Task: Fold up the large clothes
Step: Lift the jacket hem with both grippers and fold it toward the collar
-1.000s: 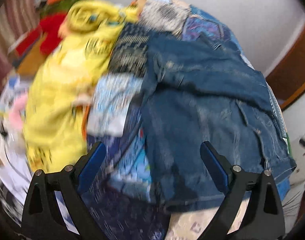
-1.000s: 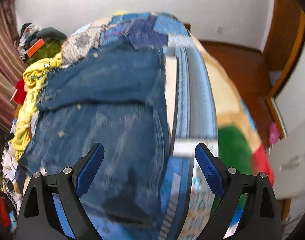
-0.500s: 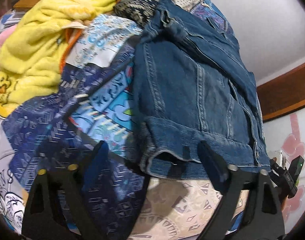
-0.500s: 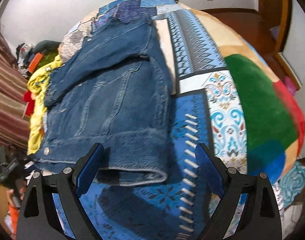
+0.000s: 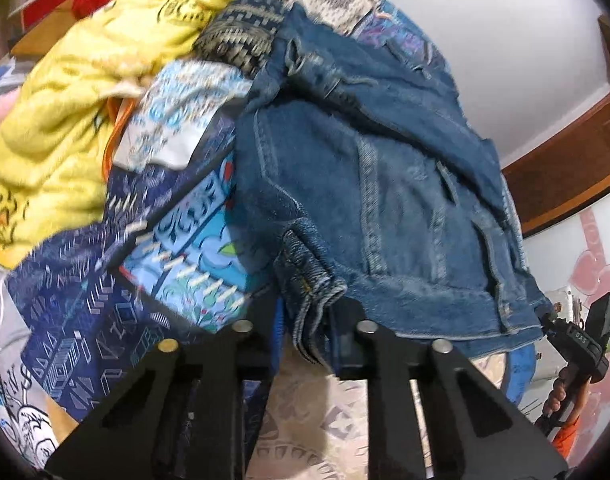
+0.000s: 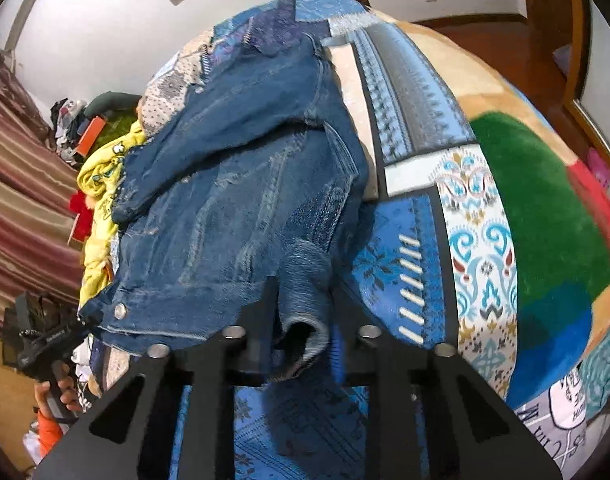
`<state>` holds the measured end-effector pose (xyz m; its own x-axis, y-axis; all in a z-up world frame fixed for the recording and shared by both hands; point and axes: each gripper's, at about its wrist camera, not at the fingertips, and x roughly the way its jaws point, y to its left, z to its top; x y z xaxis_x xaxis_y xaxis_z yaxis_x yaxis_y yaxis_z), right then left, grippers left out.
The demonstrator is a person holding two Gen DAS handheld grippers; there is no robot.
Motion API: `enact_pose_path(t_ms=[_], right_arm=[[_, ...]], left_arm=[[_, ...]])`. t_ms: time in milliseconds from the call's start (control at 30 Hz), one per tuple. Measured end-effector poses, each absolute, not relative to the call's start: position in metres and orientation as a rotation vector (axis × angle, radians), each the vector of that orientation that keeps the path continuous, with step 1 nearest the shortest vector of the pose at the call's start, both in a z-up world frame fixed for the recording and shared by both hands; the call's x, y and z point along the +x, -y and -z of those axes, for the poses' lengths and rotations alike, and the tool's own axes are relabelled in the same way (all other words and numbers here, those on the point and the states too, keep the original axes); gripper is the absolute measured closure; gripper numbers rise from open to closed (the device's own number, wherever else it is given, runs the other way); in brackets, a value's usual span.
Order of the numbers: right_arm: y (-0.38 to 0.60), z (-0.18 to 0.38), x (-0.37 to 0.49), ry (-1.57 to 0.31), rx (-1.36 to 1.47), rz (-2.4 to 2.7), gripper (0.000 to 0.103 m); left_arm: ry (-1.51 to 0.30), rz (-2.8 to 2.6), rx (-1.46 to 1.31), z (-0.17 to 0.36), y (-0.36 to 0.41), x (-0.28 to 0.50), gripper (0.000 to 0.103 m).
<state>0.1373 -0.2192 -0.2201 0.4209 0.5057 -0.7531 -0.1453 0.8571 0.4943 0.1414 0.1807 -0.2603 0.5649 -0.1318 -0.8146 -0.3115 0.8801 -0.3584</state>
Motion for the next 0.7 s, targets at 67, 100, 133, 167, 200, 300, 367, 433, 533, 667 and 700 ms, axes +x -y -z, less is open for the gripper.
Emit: enact_pose_path(t_ms=[67, 100, 133, 167, 200, 300, 367, 433, 533, 667, 700], right_arm=[[0.215, 0.211, 0.139, -1.041, 0.354, -0.433, 0.091], [0.213, 0.207, 0.141, -1.028, 0.341, -0.436, 0.092], [0.210, 0.201, 0.143, -1.009, 0.325, -0.445, 0.092], [0.209, 0.196, 0.146, -0.993, 0.321, -0.455, 0.092], [0.208, 0.193, 0.149, -0.984, 0.320, -0.462, 0.092], [0.199, 0.175, 0.165, -0.927, 0.294, -0.478, 0.092], [0.189, 0.161, 0.179, -0.881, 0.246, -0.483, 0.092], [0.179, 0.145, 0.192, -0.831, 0.204, -0.489, 0.093], [0.171, 0.123, 0.220, -0.768, 0.183, -0.501, 0.093], [0.163, 0.102, 0.270, -0.726, 0.189, -0.493, 0.093], [0.162, 0.101, 0.281, -0.725, 0.192, -0.488, 0.093]], left_arm=[[-0.950, -0.112, -0.469, 0.249, -0.177, 0.144, 0.092], [-0.930, -0.111, -0.449, 0.242, -0.175, 0.147, 0.092], [-0.920, -0.107, -0.438, 0.237, -0.173, 0.149, 0.092], [-0.901, -0.101, -0.427, 0.229, -0.172, 0.152, 0.092], [-0.884, -0.094, -0.419, 0.222, -0.172, 0.155, 0.092], [-0.813, -0.063, -0.392, 0.193, -0.173, 0.169, 0.093], [-0.768, -0.045, -0.394, 0.175, -0.178, 0.184, 0.093], [-0.726, -0.028, -0.411, 0.157, -0.184, 0.202, 0.093], [-0.672, -0.019, -0.429, 0.132, -0.196, 0.230, 0.093], [-0.649, -0.047, -0.425, 0.114, -0.208, 0.281, 0.093], [-0.649, -0.052, -0.436, 0.112, -0.212, 0.296, 0.093]])
